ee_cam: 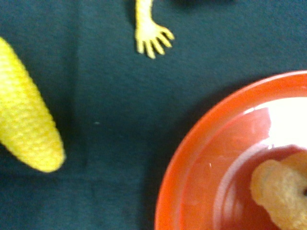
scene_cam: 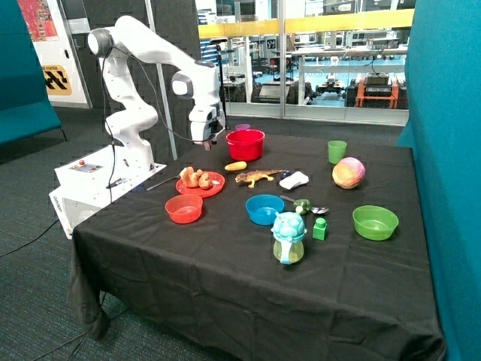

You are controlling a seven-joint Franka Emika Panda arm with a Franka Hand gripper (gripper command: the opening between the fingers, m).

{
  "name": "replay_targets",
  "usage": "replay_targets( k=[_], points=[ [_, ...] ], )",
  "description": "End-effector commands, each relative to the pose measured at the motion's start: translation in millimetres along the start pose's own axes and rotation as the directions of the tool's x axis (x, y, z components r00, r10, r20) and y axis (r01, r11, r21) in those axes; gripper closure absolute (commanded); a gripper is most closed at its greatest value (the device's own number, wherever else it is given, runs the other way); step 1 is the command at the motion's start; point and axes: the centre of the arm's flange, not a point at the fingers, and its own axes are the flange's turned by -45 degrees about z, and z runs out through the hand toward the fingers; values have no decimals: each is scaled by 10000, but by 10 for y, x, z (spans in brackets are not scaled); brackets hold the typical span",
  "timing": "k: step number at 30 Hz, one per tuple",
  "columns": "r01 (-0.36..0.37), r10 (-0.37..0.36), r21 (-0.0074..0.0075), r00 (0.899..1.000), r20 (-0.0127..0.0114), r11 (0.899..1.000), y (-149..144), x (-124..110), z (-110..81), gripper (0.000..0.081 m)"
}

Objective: Hide the teddy bear in the red bowl

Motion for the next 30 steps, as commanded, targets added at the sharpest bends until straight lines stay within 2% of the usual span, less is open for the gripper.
replay_targets(
  k=[1, 6, 14, 30],
  points=[
    [-228, 228, 0, 9997, 9, 9997, 169, -67, 185, 141],
    [27, -27, 0, 10000, 9, 10000, 77, -34, 289, 88],
    [217, -217, 1, 9998, 9, 9998, 32, -58, 391, 78],
    [23, -23, 0, 10000, 9, 10000, 228, -144, 395, 12]
  ],
)
